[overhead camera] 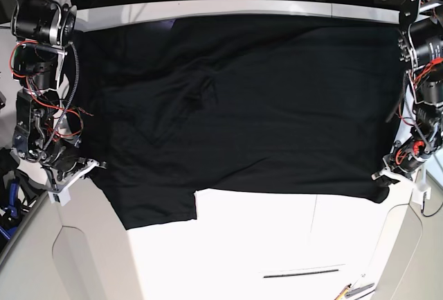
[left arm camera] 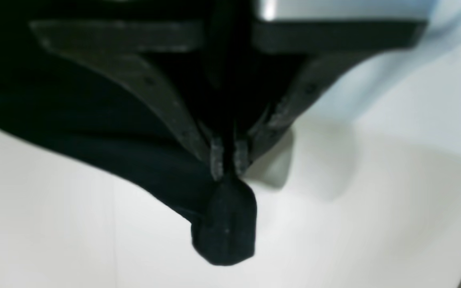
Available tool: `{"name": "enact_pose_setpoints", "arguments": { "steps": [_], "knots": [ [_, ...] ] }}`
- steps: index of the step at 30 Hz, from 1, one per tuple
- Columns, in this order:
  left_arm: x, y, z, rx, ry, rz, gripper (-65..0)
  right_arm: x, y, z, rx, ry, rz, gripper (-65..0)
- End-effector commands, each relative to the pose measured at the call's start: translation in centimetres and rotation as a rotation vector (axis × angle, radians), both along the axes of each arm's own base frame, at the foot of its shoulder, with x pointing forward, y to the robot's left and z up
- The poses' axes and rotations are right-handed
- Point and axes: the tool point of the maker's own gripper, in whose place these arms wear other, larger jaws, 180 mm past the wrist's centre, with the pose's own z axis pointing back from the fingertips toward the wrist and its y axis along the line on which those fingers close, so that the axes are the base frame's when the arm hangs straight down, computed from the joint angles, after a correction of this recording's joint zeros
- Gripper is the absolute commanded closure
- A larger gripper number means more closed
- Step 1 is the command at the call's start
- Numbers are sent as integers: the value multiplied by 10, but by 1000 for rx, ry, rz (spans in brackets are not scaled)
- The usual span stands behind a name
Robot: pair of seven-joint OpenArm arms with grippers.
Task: Fold the T-shirt properly
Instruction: 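Reach both grippers down to the shirt's hem corners and grasp them, then lift the hem and fold it over onto the collar edge with both grippers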
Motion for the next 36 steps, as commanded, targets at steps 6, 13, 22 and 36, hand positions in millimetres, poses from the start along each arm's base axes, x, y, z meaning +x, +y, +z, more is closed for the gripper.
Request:
{"name": "enact_pose_setpoints", "arguments": {
  "steps": [6,13,22,36],
  "knots": [
    [-13,-7,35,-16,-90,-97,0,-2,3,56,-72,-130,65,0],
    [-52,1,59,-8,-129,-110,0,-61,10,43,-125,-92,97,0],
    [-104,0,59,-47,-64,-141,0,-125,-10,43,-157,-36,58,0],
    [-158,11,29,-115,43,-97,0,-174,-36,40,-146,29,-22,0]
  ]
}}
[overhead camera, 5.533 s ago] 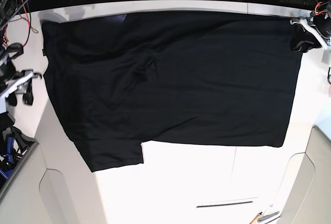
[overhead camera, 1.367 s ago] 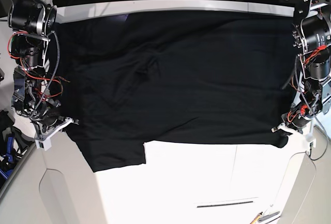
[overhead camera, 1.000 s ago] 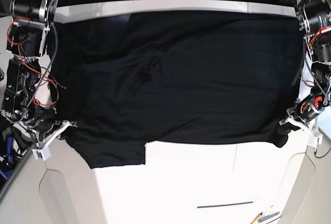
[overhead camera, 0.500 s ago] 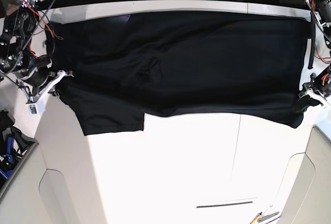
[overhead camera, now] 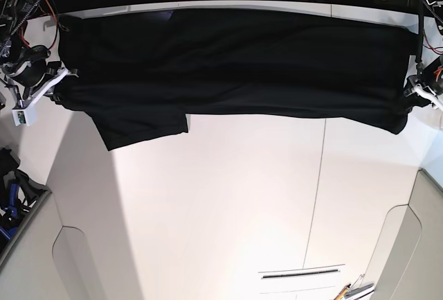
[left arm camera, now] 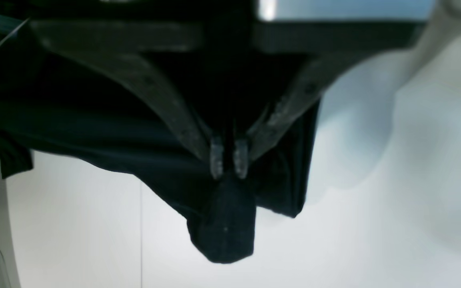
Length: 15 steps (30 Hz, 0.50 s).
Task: Fold the T-shirt properly
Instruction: 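Lift the hem and fold it over onto the collar edge with both grippers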
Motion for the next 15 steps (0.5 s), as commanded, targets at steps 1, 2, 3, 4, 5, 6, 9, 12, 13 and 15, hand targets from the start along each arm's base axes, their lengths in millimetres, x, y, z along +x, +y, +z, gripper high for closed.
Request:
{"name": "enact_pose_setpoints", "arguments": {
  "steps": [1,2,3,4,5,6,9,12,13,15],
  "knots": [
    [10,8,20,17,-63,1,0,7,-7,12,-25,-37,1,0],
    [9,7,20,10,-62,-2,0,6,-7,11,-25,-32,1,0],
    [9,6,20,5,-60,-5,0,6,-7,11,-25,-32,1,0],
    [9,5,20,1,-59,-7,-47,6,-7,11,-26,-26,1,0],
    [9,5,20,1,-59,-7,-101,5,-7,10,-25,-21,2,0],
    [9,5,20,1,-59,-7,-145,5,-7,10,-25,-21,2,-63],
    [9,6,20,1,-59,-7,-183,6,-6,11,-25,-24,2,-215],
    [9,5,21,-2,-62,-7,-183,7,-6,14,-31,-34,6,-227],
    [9,5,22,-4,-64,-7,-183,8,-5,17,-36,-43,10,-227],
    [10,4,23,-13,-69,-7,-183,11,-3,25,-47,-67,19,-227]
  ]
}}
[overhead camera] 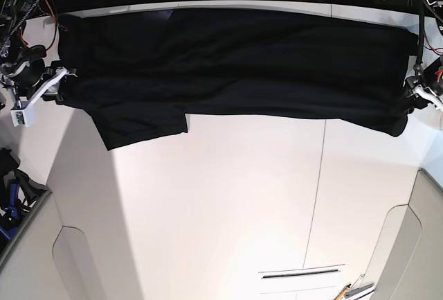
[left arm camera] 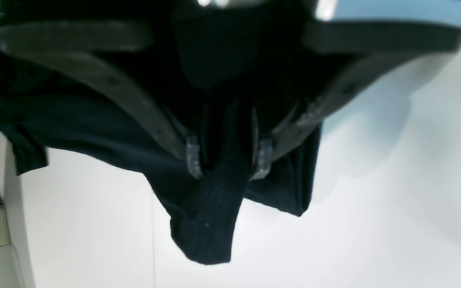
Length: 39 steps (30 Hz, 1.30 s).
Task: Fold the T-shirt properly
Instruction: 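Lift the hem and fold it over onto the collar edge with both grippers, then release the hem with the right gripper and smooth the folded edge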
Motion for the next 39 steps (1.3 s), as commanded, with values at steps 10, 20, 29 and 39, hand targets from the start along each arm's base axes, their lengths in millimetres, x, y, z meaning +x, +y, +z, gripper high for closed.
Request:
{"name": "enact_pose_setpoints", "arguments": {
  "steps": [10,20,29,39],
  "knots": [
    [8,7,18,18,-49,-7,-270,25,2,43,-38,-174,27,-227],
    [9,7,19,17,-54,-4,-270,53,1,67,-25,-300,18,-227],
    [9,7,19,17,-54,-4,-270,107,8,55,87,-306,4,-227],
    [8,7,18,17,-54,-4,-270,122,47,-45,151,18,81,-314]
  ]
}}
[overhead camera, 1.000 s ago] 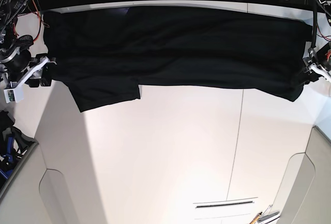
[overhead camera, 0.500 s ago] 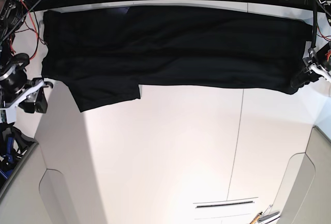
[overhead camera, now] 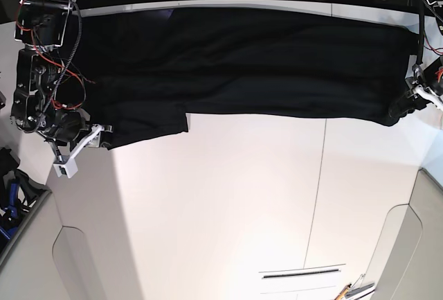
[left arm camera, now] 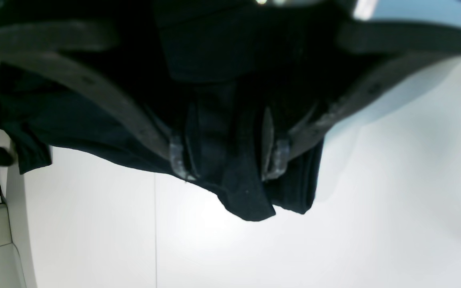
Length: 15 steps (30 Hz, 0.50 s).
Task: Fold the T-shirt properly
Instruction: 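Release the hem with the right gripper and smooth the folded edge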
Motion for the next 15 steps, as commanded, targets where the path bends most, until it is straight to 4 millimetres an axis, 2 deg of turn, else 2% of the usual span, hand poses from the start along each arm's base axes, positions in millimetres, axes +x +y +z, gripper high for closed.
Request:
{"name": "enact_pose_setpoints", "arguments": {
  "steps": [1,4,5,6,9,15],
  "knots": [
    [9,8,19,19,-58,-1,-270,9,-2,7,-14,-11,14,-314],
    [10,8,19,19,-63,2,-270,6,12,0,-8,14,49,-311],
    [10,8,20,19,-64,3,-270,4,17,-1,-4,23,59,-290],
    [10,8,20,19,-64,3,-270,3,22,-3,6,35,67,-238],
    [10,8,20,19,-64,3,-270,-1,34,-3,55,55,76,0],
    [10,8,20,19,-64,3,-270,-7,48,11,101,77,123,0]
  ]
}}
